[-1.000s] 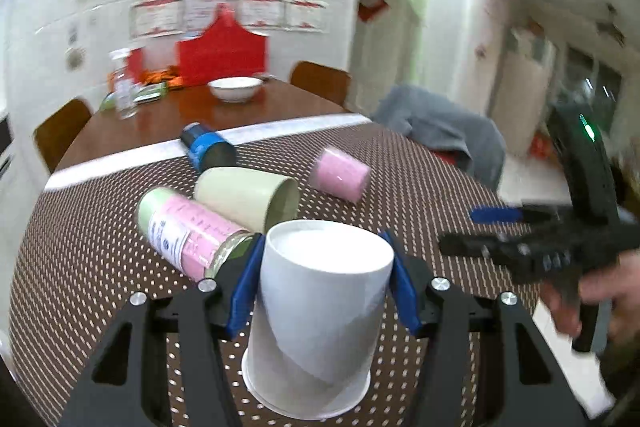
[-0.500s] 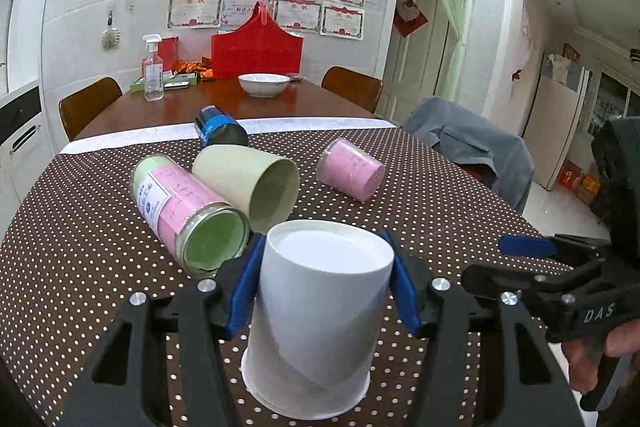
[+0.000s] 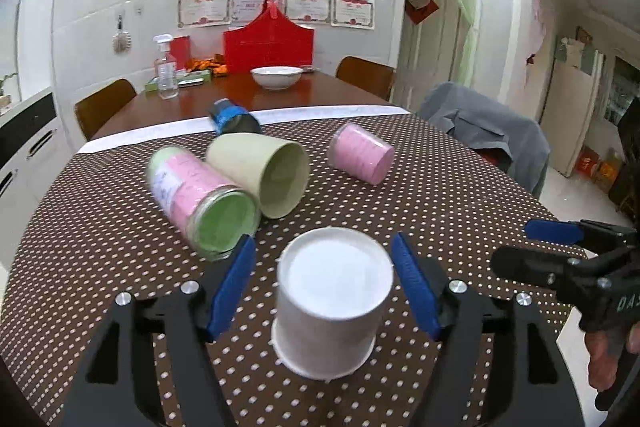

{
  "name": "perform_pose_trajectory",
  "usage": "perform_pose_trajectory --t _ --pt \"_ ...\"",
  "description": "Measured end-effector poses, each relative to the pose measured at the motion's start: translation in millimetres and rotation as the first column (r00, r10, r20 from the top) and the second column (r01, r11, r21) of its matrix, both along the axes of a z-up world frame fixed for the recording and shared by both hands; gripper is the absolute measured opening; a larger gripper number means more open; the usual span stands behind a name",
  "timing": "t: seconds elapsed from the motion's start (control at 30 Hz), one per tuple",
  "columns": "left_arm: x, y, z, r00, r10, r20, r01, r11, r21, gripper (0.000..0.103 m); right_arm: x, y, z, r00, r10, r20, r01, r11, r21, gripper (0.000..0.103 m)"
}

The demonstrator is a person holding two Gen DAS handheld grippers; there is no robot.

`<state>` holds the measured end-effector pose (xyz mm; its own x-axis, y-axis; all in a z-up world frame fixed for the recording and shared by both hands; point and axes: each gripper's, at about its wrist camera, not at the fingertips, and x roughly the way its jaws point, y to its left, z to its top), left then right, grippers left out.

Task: Flip cup upside down
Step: 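Rotate the white cup rim-down with the left gripper and lower it onto the table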

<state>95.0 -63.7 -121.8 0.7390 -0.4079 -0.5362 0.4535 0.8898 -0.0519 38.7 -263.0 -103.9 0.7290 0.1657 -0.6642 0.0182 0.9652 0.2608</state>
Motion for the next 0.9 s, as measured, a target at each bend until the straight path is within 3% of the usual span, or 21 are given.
perform_pose_trajectory --t 0.13,0.37,0.9 --pt "-11.2 10.2 11.2 0.998 0.064 0.031 -0.064 0.998 0.019 0.083 -1.8 4.8 3.8 1.000 0.007 0.014 -0.007 1.000 -0.001 0.097" --pt "-27.5 25.1 32.9 0.977 0.180 0.110 -0.186 0.982 0.040 0.092 -5.6 15.4 19.8 0.998 0.007 0.068 -0.007 1.000 0.003 0.097" --pt "-57.0 63.1 74.6 0.938 0.321 0.132 -0.325 0.946 0.012 0.093 -17.1 45.9 57.5 0.981 0.027 0.192 -0.016 0.998 -0.060 0.097"
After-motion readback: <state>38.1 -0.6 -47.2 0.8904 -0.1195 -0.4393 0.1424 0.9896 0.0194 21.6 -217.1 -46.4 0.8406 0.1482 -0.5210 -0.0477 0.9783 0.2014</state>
